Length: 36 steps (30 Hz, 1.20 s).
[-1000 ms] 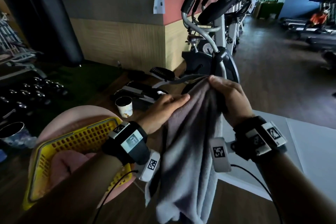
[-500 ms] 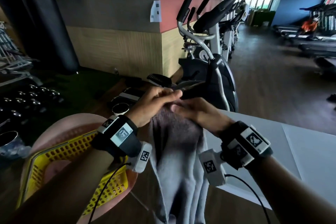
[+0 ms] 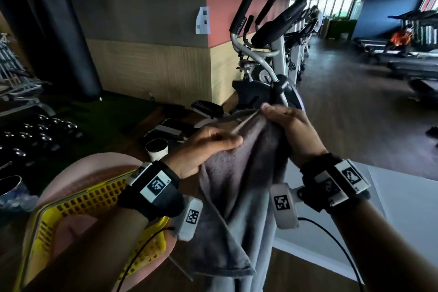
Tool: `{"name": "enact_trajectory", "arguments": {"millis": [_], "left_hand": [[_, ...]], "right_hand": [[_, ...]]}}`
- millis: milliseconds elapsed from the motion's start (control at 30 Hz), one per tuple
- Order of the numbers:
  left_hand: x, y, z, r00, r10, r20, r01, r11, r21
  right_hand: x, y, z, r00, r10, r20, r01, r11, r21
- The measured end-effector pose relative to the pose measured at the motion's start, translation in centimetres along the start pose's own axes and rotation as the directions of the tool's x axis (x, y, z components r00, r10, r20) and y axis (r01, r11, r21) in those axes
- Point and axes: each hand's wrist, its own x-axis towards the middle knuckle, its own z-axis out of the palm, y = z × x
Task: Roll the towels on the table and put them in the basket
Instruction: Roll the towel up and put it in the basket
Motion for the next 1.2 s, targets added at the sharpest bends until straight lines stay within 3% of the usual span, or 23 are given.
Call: {"name": "enact_trajectory", "arguments": {"millis": [67, 133, 233, 333, 400, 533, 667, 733, 800, 867, 933, 1033, 1133, 1200], "left_hand": [[0.2, 0.3, -0.6, 0.998, 0.032, -0.053, -0.035, 0.998, -0.056], [0.9, 0.7, -0.9, 0.983, 0.09, -0.161, -0.097, 0.995, -0.034], [1.0, 1.0, -0.3, 0.99, 0.125, -0.064, -0.115, 0.982, 0.147], [0.6, 0.9, -0.5, 0.997, 0.081, 0.015, -0.082, 0.972, 0.22], [0.8, 1.1, -0.7, 0.993, 0.11, -0.035, -0.091, 0.934, 0.345], [1.4, 1.7, -0.5, 0.943, 0.292, -0.159, -0.199, 0.879, 0.433], [1.6, 0.6, -0.2, 0.977, 0.202, -0.064, -0.132, 0.819, 0.559], [1.7, 0.5, -0.6, 0.965, 0.227, -0.131, -0.122, 0.83, 0.544], [2.1, 1.0, -1.0, 0.934, 0.287, -0.211, -0.157, 0.864, 0.478], [2.5, 1.5, -0.9, 0.914, 0.323, -0.245, -0.188, 0.873, 0.449], [2.7, 1.0, -0.8, 0.939, 0.293, -0.182, -0.159, 0.836, 0.525], [2.6, -0.4, -1.3, 0.991, 0.125, -0.057, -0.063, 0.78, 0.622], [2.4, 0.1, -2.3, 0.991, 0.094, -0.093, -0.03, 0.842, 0.539], [2.6, 1.1, -2.6, 0.968, 0.184, -0.173, -0.073, 0.859, 0.506]], "right_hand": [[0.1, 0.3, -0.3, 0.999, 0.039, 0.025, -0.038, 0.999, -0.037], [-0.9, 0.3, 0.6, 0.974, 0.079, 0.213, -0.036, 0.979, -0.198], [-1.7, -0.6, 1.2, 0.929, 0.084, 0.36, 0.028, 0.955, -0.295], [-0.9, -1.2, 0.4, 0.966, 0.012, 0.259, 0.018, 0.994, -0.111], [-0.8, -0.7, 0.3, 0.982, 0.059, 0.177, -0.056, 0.998, -0.025], [-1.8, 0.9, 1.7, 0.973, 0.089, 0.214, -0.044, 0.978, -0.205], [-1.4, 0.6, 1.0, 0.987, 0.017, 0.161, 0.005, 0.991, -0.134], [-0.8, 0.6, 0.3, 0.995, 0.03, 0.094, -0.026, 0.998, -0.052], [-0.8, 1.5, 0.0, 0.994, 0.073, 0.082, -0.067, 0.995, -0.079], [-1.5, 2.0, 0.5, 0.977, 0.113, 0.179, -0.077, 0.977, -0.199], [-1.5, 2.0, 0.7, 0.957, 0.132, 0.258, -0.058, 0.959, -0.276], [-0.3, 1.8, -0.3, 0.987, 0.079, 0.136, -0.056, 0.985, -0.162], [-0.1, 2.2, -0.9, 0.987, 0.16, 0.011, -0.16, 0.986, -0.035], [-1.0, 2.7, -0.4, 0.974, 0.192, 0.123, -0.181, 0.979, -0.096]]}}
